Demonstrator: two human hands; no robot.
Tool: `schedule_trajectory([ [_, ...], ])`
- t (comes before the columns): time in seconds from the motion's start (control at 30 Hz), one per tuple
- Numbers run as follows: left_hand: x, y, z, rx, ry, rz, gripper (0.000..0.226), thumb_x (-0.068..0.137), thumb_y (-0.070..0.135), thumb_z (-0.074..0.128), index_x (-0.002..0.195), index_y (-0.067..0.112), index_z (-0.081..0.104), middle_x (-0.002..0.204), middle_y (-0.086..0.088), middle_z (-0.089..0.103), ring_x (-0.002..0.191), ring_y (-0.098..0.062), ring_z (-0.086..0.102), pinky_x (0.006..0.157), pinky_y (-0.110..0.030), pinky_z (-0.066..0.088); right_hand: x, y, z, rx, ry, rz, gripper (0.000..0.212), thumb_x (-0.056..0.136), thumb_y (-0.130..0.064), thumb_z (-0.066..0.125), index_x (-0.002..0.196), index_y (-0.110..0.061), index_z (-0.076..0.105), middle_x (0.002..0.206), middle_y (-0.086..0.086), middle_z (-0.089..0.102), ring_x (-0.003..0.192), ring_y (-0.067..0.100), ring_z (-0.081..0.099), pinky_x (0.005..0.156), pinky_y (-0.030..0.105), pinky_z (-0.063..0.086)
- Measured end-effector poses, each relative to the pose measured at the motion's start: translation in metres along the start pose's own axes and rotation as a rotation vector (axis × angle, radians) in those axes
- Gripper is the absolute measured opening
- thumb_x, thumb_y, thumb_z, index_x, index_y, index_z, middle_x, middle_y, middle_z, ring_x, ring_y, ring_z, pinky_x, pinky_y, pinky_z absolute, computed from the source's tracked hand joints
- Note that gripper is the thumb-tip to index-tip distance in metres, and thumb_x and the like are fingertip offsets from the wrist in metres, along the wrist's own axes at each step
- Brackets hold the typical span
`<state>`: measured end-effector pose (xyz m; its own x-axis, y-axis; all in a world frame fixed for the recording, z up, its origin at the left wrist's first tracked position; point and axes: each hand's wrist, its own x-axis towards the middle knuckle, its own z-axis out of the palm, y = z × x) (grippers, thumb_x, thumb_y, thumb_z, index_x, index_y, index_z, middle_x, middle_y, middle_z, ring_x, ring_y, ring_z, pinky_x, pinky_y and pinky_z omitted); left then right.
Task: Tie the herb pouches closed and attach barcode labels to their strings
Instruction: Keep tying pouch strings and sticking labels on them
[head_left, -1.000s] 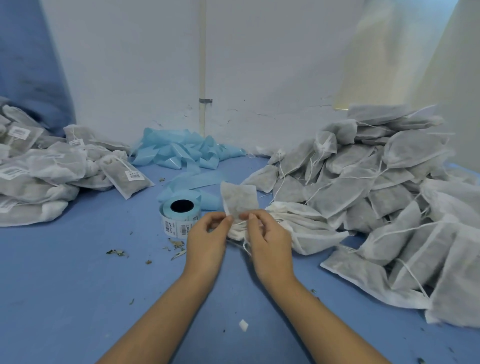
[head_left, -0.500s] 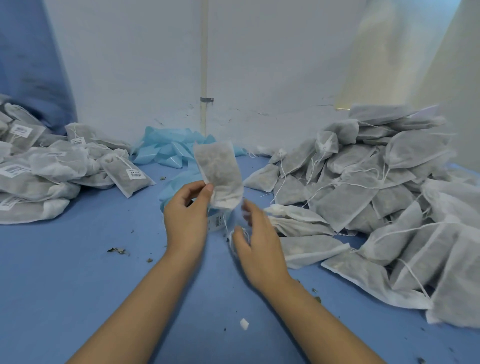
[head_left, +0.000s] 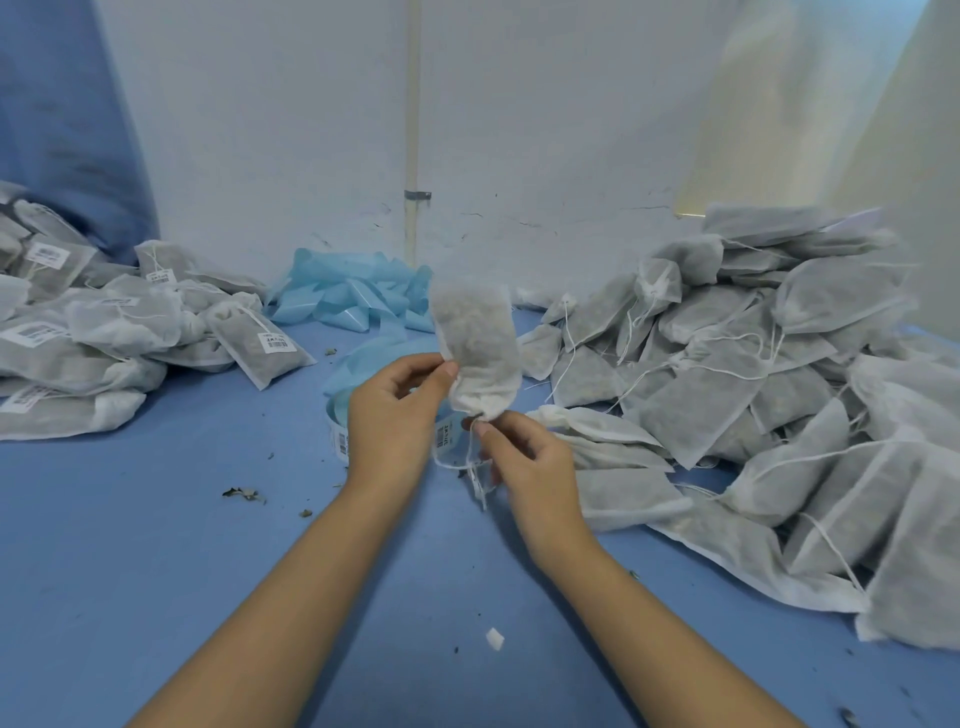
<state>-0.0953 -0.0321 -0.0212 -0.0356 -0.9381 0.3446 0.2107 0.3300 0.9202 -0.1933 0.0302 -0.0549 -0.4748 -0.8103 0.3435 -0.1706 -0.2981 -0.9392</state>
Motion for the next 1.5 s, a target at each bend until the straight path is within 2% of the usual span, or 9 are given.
schedule_trajectory([
  [0.13, -0.002, -0.004, 0.0, 0.066, -0.135, -0.086, 0.013, 0.088, 0.022, 0.066, 0.081, 0.032, 0.069, 0.062, 0.025, 0.066, 0.055, 0.011, 0.056, 0.056, -0.003, 0.041, 0.002, 0.0, -0.002, 0.184, 0.011, 0.099, 0.011, 0.087, -0.007, 0.064, 0.081, -0.007, 0.074, 0.072, -0.002, 0.068, 0.06, 0.002, 0.055, 0.058, 0.012, 0.043],
  [0.27, -0.009, -0.008, 0.005, 0.11, -0.237, -0.238, 0.02, 0.096, 0.025, 0.054, 0.083, 0.028, 0.069, 0.058, 0.005, 0.063, 0.038, -0.004, 0.047, 0.046, -0.017, 0.039, 0.007, 0.008, -0.003, 0.195, 0.146, 0.167, 0.011, 0.087, -0.01, 0.066, 0.078, -0.013, 0.072, 0.061, -0.006, 0.059, 0.055, 0.004, 0.048, 0.054, 0.014, 0.039],
  [0.43, -0.027, -0.016, 0.017, 0.011, -0.273, -0.379, 0.017, 0.099, 0.017, 0.048, 0.09, 0.012, 0.061, 0.093, -0.005, 0.069, 0.042, -0.014, 0.06, 0.04, -0.022, 0.046, 0.01, 0.015, -0.003, 0.055, 0.223, 0.168, 0.011, 0.087, -0.013, 0.067, 0.078, -0.019, 0.071, 0.062, -0.014, 0.063, 0.059, 0.004, 0.052, 0.061, 0.023, 0.043],
  [0.6, -0.035, -0.024, 0.02, -0.034, -0.254, -0.465, 0.029, 0.097, 0.024, 0.052, 0.101, -0.004, 0.061, 0.079, -0.015, 0.064, 0.044, -0.015, 0.056, 0.042, -0.024, 0.047, 0.008, 0.019, -0.006, -0.243, 0.207, 0.048, 0.011, 0.081, -0.017, 0.073, 0.071, -0.02, 0.068, 0.084, 0.001, 0.064, 0.071, 0.003, 0.055, 0.071, 0.02, 0.046],
  [0.8, -0.029, -0.025, 0.01, 0.037, -0.236, -0.404, 0.024, 0.089, 0.022, 0.065, 0.068, 0.012, 0.066, 0.039, 0.011, 0.05, 0.031, 0.001, 0.041, 0.035, -0.01, 0.03, 0.001, 0.016, -0.003, -0.468, 0.055, -0.097, 0.023, 0.077, -0.012, 0.07, 0.061, -0.022, 0.055, 0.07, -0.008, 0.054, 0.067, -0.001, 0.05, 0.062, 0.011, 0.037],
  [0.93, -0.022, -0.029, 0.004, -0.006, -0.17, -0.449, 0.013, 0.086, 0.015, 0.068, 0.074, 0.01, 0.068, 0.043, 0.008, 0.052, 0.031, -0.001, 0.039, 0.035, -0.012, 0.031, 0.0, 0.015, 0.0, -0.601, -0.055, -0.081, 0.022, 0.08, -0.017, 0.065, 0.062, -0.024, 0.056, 0.076, -0.008, 0.058, 0.07, 0.003, 0.051, 0.063, 0.015, 0.036],
  [1.17, -0.018, -0.028, 0.002, -0.39, -0.107, -0.611, 0.006, 0.092, 0.009, 0.059, 0.086, 0.006, 0.058, 0.073, -0.008, 0.066, 0.037, -0.007, 0.048, 0.038, -0.014, 0.039, 0.002, 0.015, -0.001, -0.468, 0.087, -0.008, 0.017, 0.088, -0.011, 0.055, 0.083, -0.009, 0.071, 0.085, 0.001, 0.066, 0.084, 0.016, 0.057, 0.077, 0.026, 0.042],
  [1.33, -0.02, -0.031, 0.001, -0.322, -0.173, -0.571, 0.018, 0.093, 0.013, 0.058, 0.075, 0.01, 0.054, 0.047, 0.003, 0.046, 0.033, -0.007, 0.038, 0.032, -0.016, 0.028, 0.004, 0.014, -0.002, -0.31, 0.14, 0.078, 0.024, 0.092, -0.014, 0.054, 0.074, -0.026, 0.064, 0.085, 0.004, 0.067, 0.069, 0.019, 0.065, 0.077, 0.041, 0.052],
  [1.5, -0.027, -0.034, 0.008, -0.19, -0.284, -0.467, 0.01, 0.095, 0.008, 0.052, 0.088, 0.011, 0.059, 0.045, 0.006, 0.033, 0.034, -0.008, 0.032, 0.033, -0.016, 0.022, 0.008, 0.015, -0.005, -0.304, 0.215, 0.085, 0.015, 0.092, -0.019, 0.058, 0.08, -0.012, 0.062, 0.08, 0.004, 0.065, 0.073, 0.022, 0.062, 0.074, 0.038, 0.05],
])
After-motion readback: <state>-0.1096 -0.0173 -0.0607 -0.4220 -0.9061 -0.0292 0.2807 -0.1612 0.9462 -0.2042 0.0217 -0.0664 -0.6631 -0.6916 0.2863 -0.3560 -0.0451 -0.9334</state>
